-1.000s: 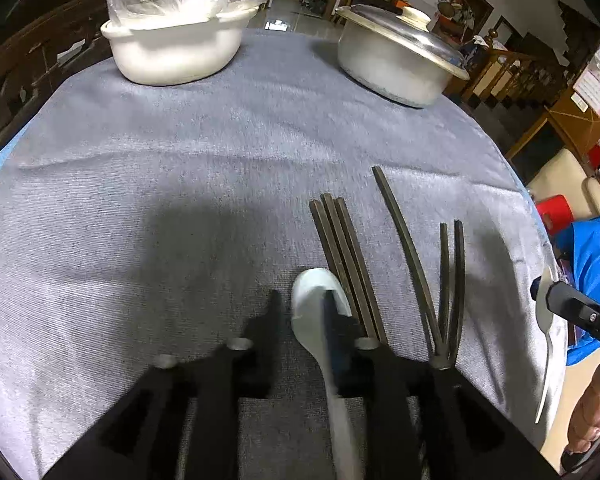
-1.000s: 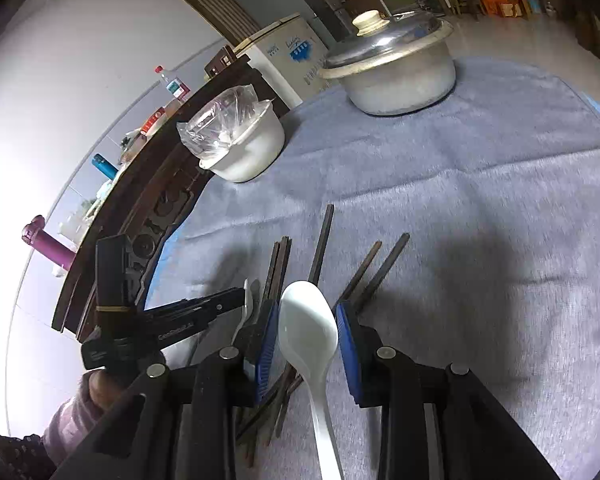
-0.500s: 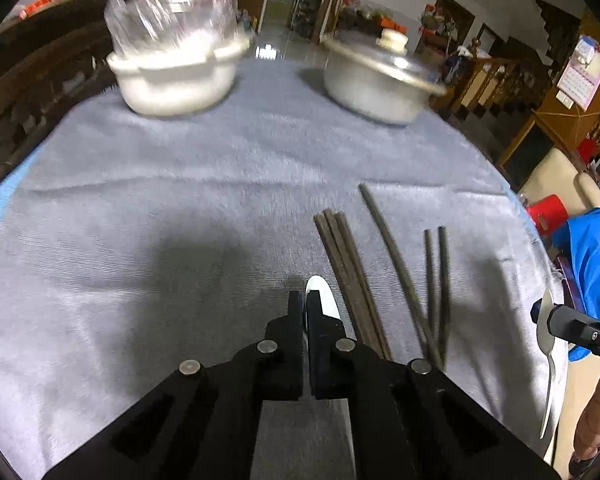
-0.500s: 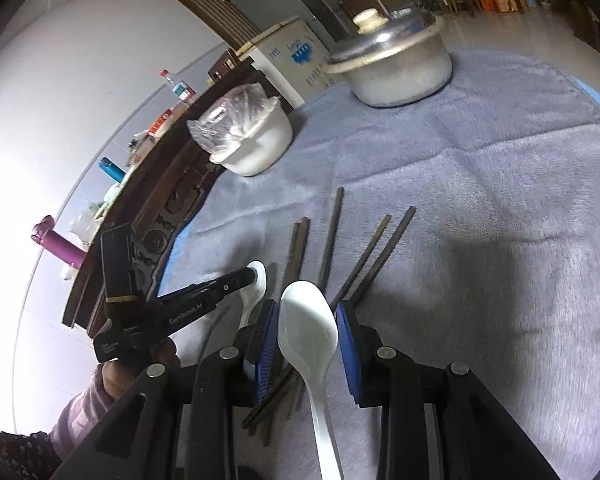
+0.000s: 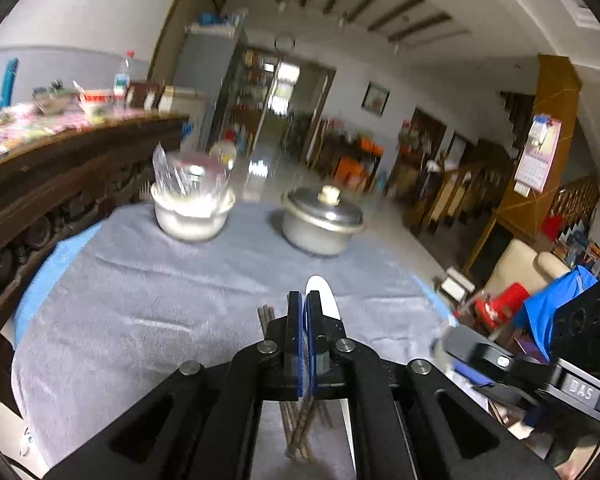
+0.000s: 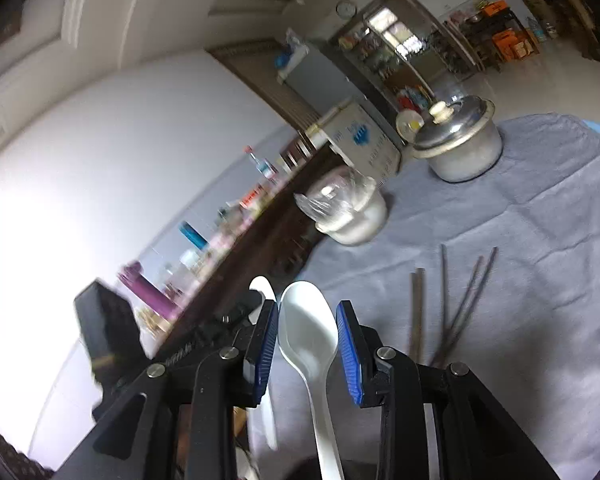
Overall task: Organize utensils
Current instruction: 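Lift both spoons, carry them over the grey cup and open both tools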
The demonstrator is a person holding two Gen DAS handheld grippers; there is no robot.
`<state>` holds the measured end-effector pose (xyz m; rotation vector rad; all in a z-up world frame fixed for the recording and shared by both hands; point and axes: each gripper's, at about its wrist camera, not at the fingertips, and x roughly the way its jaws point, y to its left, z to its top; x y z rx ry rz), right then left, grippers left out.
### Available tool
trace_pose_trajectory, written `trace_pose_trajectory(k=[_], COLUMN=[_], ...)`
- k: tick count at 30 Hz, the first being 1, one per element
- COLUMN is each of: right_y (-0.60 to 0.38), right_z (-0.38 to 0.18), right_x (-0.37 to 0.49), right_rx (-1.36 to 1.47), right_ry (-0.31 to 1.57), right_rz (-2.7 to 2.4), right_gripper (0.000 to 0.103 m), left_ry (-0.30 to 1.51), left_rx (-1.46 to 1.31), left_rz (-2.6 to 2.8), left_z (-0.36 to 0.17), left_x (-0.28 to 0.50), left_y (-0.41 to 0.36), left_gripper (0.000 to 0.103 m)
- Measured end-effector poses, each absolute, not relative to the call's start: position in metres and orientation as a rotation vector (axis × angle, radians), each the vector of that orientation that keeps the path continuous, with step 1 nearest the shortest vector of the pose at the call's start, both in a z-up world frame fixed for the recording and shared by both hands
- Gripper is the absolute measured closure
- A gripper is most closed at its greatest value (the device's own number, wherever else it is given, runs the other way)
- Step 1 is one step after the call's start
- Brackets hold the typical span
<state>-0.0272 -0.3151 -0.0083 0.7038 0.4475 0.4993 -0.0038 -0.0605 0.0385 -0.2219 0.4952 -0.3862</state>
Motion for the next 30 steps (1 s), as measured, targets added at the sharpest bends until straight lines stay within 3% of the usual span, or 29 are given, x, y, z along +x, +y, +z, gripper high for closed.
trace_pose_trajectory(k=[8, 20, 30], right_y=[-0.307, -0.303, -0.304], right_z=[-0.025, -0.046, -0.046], right_x=[-0.054, -0.073, -0.097], right_rx=[0.745, 0.712, 0.668], right_ry=[0.331, 0.341, 0.378], right_rz=[0.404, 0.384, 0.426], right_gripper=[0.071, 0.070, 0.068], left_ry=[0.443, 0.313, 0.344], left_rx=[-0.242, -0.115, -0.085], left_rz=[-0.280, -0.226, -0.301], left_z=[0.019, -0.005, -0.020], left_x=[-0.035, -0.069, -0.089], left_y=[-0.065, -0.077, -0.069], left_gripper=[0.101, 0.101, 0.101])
